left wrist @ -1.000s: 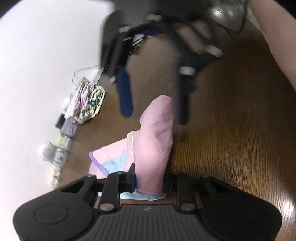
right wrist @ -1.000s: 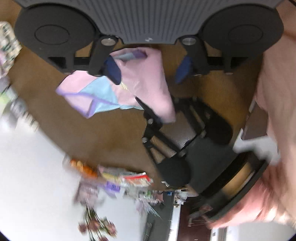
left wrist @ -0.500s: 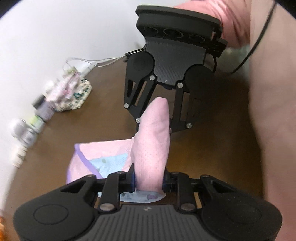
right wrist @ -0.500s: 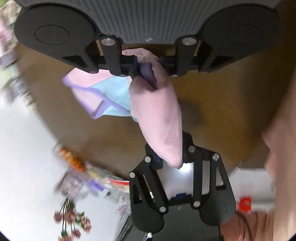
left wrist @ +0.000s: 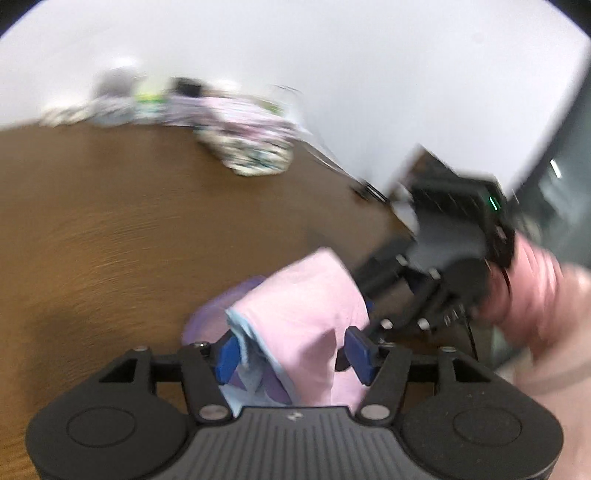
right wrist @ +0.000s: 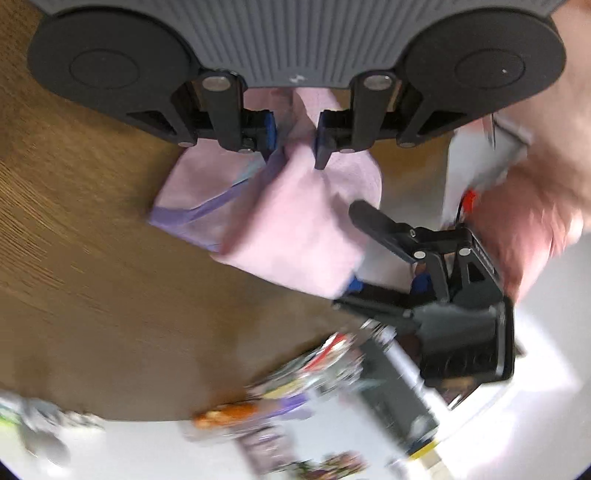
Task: Fold clothes
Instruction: 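Lift the held edge and fold it over the bundle with both grippers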
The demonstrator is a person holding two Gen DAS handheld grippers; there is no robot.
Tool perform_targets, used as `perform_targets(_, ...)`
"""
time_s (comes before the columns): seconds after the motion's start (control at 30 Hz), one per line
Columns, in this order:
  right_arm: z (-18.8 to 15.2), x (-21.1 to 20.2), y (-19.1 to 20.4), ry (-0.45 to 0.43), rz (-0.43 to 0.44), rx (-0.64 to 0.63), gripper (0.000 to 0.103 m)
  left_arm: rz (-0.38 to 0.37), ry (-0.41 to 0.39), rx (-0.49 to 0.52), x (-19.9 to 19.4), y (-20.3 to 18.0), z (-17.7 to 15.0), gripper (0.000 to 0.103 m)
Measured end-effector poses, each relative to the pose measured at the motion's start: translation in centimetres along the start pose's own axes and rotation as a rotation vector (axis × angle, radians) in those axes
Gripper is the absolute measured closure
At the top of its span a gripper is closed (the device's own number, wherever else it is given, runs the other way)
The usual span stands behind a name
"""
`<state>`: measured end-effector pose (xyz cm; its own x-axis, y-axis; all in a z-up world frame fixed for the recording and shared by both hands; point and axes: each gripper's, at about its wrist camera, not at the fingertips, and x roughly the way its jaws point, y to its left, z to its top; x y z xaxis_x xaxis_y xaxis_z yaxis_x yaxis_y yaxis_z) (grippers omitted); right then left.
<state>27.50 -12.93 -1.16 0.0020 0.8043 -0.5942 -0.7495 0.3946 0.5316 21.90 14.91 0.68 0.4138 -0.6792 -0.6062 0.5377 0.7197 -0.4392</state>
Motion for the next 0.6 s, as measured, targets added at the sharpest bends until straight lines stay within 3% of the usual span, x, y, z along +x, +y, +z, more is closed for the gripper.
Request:
perform_targets(0.13,-0.1,0.8,-2.2,-0.014,-0.010,0.101,0.081,0.020,-0.024,-0.054,0.4,1.0,-0.4,0.046)
perform_targets(0.33,-1.0,0.8,-2.4,-0.066,-0.010,0.151,0.081,0.062,-0.055,-0.085,0.3,1.2,-1.4,0.046)
perform_targets(0.47,-2.0,-0.5,-2.2,-0.113,-0.040,0.163,0.056,0.177,-0.127,-0.011,-0.7,-0.7,-1.6,0.034)
perform_targets(0.5,-2.1,-1.1,-1.8,-0.142,-0.058,0.154,0.049,0.211,-0.148,0.014,-1.0,-1.4,-1.6,0.026)
perform_targets(0.53,-2.1,-1.8,-1.1,-0.179,-0.091,0.134,0.046,0.244,-0.168,0.038,-1.3,-2.0,-1.6,0.021)
perform_targets(0.6,-2.3,-3.2,0.2,-0.249,-0.174,0.089,0.039,0.310,-0.210,0.086,-2.0,-3.3,-1.7,0.020)
